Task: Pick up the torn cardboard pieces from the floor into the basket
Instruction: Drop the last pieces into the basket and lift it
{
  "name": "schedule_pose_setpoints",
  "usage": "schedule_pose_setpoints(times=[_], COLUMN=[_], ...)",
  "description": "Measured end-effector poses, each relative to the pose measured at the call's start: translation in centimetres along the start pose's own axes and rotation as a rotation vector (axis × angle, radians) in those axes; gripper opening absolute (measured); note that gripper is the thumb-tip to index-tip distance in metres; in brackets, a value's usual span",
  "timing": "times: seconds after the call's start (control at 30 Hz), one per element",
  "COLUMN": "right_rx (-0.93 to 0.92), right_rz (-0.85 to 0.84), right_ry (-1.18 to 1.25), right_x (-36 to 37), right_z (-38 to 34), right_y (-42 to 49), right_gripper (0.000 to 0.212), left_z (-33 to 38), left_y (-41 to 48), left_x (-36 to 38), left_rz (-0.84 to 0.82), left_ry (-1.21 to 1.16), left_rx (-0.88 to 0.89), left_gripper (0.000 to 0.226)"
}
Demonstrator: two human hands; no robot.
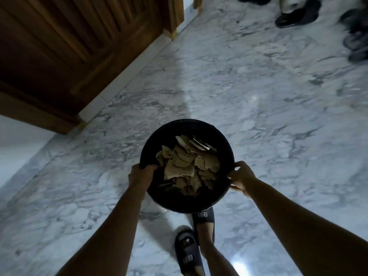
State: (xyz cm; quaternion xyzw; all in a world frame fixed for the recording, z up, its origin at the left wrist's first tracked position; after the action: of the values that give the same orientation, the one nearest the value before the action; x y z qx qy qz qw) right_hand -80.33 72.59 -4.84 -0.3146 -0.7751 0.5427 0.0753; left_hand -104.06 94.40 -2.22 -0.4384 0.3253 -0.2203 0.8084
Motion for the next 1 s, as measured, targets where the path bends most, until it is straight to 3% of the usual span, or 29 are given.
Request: schedule_pose_setpoints(times=[0.13,0.2,0.27,0.43,0.6,0.73,1.0], right_rx=[0.009,0.007,-0.003,-0.037,-0.052,-0.022,0.014], right_rz=[0.066,0.106,0.131,0.232,0.300,0.377,0.561], right_ry=[0.208,0.321,0.445,0.628,0.731,0.779,0.935], right_x=[-7.9,-12.1,-16.3,-28.4,-42.3,-53.1,-70.2], right_z=[1.9,3.7,5.5,10.6,17.5,23.8,34.4], right_y=[-11.8,-17.9,-23.2,-32.6,-37.8,-40.3,-42.9], right_gripper=[0.029,0.028,0.029,0.025,0.031,0.021,0.027], left_z=[4.1,6.3,8.7,14.3,18.0,18.7,18.2], left_y=[-10.9,-18.3,-24.3,-34.9,-44.0,-50.0,-61.7], left_x=[3.3,6.0,8.9,19.3,33.8,47.6,70.6], left_rz=[-0.005,-0.002,0.004,-0.118,-0.305,-0.373,-0.520], left_ry=[0.019,0.060,0.161,0.436,0.549,0.656,0.823], left_rx=[0.131,0.197,0.287,0.460,0.472,0.513,0.637], left_gripper=[0.087,0.074,0.060,0.057,0.057,0.083,0.055])
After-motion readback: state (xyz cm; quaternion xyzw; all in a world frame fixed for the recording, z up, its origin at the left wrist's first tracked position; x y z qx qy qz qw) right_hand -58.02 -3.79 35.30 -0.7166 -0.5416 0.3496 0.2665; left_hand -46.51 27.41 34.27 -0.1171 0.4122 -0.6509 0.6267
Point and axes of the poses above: each hand's wrist, its own y-axis towards the middle knuckle, its own x-axis out of the palm, z = x × y, the point moved 1 cm from there along y, towards the middle knuckle, and after that the axes turned 7 degrees about -z, right-handed, at the moved point
